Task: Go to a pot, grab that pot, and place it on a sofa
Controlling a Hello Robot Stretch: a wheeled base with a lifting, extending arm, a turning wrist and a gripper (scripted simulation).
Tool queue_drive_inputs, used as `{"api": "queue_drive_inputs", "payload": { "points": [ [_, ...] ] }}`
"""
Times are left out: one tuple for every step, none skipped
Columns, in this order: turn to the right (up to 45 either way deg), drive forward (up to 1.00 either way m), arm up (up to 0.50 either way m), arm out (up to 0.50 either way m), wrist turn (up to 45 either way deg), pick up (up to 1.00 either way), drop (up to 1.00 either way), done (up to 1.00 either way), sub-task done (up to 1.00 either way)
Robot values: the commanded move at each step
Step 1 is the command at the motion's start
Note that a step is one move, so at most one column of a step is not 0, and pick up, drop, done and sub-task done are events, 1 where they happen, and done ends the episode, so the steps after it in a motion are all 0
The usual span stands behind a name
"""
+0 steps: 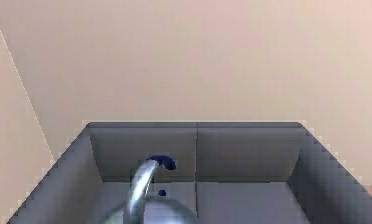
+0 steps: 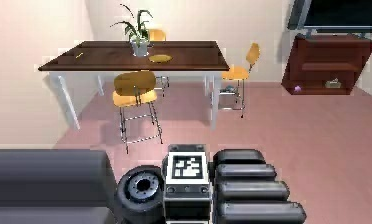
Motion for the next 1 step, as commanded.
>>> {"api": "queue_drive_inputs", "payload": {
  "points": [
    [-45.0,0.00,0.00,0.00,0.0,0.00,0.00,0.00,0.00]
  ]
}}
